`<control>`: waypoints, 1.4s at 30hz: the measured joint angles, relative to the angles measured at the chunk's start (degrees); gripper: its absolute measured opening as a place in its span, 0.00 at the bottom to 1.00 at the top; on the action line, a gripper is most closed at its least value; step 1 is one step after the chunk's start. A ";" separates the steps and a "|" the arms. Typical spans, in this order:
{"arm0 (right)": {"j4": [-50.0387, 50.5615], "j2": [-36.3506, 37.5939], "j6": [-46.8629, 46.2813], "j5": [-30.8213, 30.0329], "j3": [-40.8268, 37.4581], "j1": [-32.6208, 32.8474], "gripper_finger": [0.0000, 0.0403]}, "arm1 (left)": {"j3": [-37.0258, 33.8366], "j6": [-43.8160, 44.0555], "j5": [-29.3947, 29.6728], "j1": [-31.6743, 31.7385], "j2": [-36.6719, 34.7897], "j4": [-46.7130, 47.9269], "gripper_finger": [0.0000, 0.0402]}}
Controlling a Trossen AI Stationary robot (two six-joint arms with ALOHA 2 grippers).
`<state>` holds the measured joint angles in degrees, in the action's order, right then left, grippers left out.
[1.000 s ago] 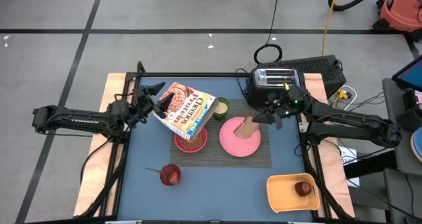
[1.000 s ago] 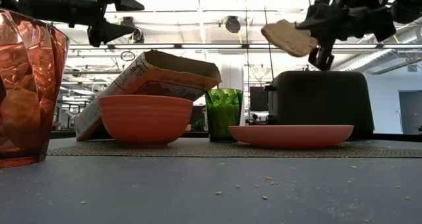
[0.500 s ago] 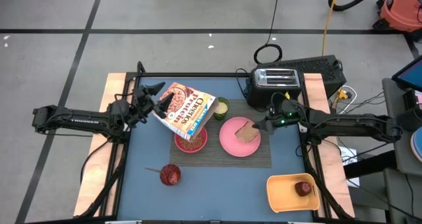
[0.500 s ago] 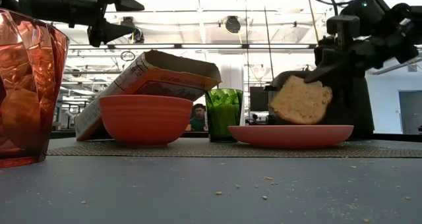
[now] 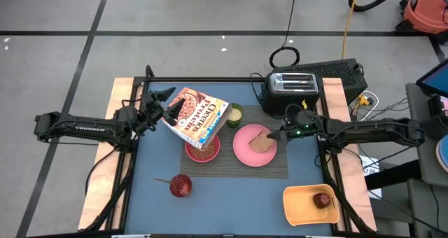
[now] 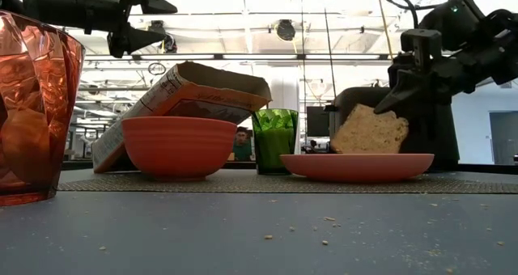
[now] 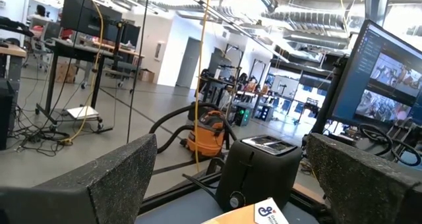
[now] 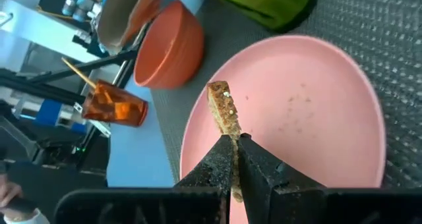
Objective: Arrange a breakfast setting
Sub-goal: Put the toasted bread from the toaster onto the pink plate
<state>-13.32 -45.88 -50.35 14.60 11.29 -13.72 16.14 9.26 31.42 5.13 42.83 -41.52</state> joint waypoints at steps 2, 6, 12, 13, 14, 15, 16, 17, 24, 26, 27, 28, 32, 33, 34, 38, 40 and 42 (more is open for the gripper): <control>-0.45 -1.37 0.00 -0.29 0.00 0.64 0.03 | 0.00 0.00 0.00 0.00 0.00 0.00 0.98; -0.81 -4.66 -0.18 -2.66 0.00 1.70 0.03 | 0.00 0.00 0.00 0.00 0.00 0.31 0.98; -6.21 -8.81 -1.41 -2.62 0.00 1.89 0.03 | 0.00 0.00 0.00 0.00 0.00 0.45 0.98; -7.27 -9.33 -1.16 -2.62 0.00 1.89 0.03 | 0.00 0.00 0.00 0.00 0.00 0.69 0.98; -8.19 -9.77 -0.96 -2.60 0.00 1.89 0.03 | 0.00 0.00 0.00 0.00 0.00 0.97 0.98; -9.04 -10.24 -0.95 -2.59 0.00 1.89 0.03 | 0.00 0.00 0.00 0.00 0.00 1.18 0.98; -9.67 -10.65 -0.98 -2.59 0.02 1.89 0.03 | 0.00 0.00 0.00 0.00 0.00 1.22 0.98; -9.83 -10.94 -1.01 -2.56 0.02 1.89 0.03 | 0.00 0.00 0.00 0.00 0.00 1.22 0.98; -10.52 -12.24 -0.83 -2.42 0.02 1.89 0.06 | 0.00 0.00 0.00 0.00 0.00 1.38 0.98; -10.68 -12.25 -0.83 -2.40 0.02 1.89 0.10 | 0.00 0.00 0.01 0.00 0.01 1.45 0.98; -10.94 -12.25 -0.83 -2.39 0.02 1.89 0.12 | 0.00 0.00 0.02 0.00 0.00 1.49 0.98; -11.28 -12.25 -0.82 -2.38 0.02 1.89 0.15 | 0.00 0.00 0.02 0.00 0.00 1.49 0.98; -13.01 -12.25 -0.19 -2.38 0.04 1.89 0.27 | 0.00 -0.02 0.00 0.00 0.00 1.49 0.98; -13.25 -12.25 0.24 -2.38 0.07 1.89 0.30 | 0.00 0.00 0.01 0.00 0.00 1.49 0.98; -13.38 -12.25 0.31 -2.38 0.07 1.89 0.34 | 0.00 0.00 0.01 0.00 0.00 1.50 0.98; -13.31 -12.25 0.48 -2.42 0.07 1.89 0.47 | 0.00 -0.01 0.00 0.00 0.00 1.49 0.98; -13.29 -12.25 0.48 -2.45 0.07 1.89 0.53 | 0.00 0.00 0.00 0.00 0.01 1.49 0.98; -13.29 -12.25 0.55 -2.46 0.07 1.87 0.58 | 0.00 0.00 0.00 0.00 0.00 1.49 0.98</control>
<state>-26.61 -58.13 -49.80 12.14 11.35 -11.86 16.14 9.26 31.42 5.13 42.83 -40.03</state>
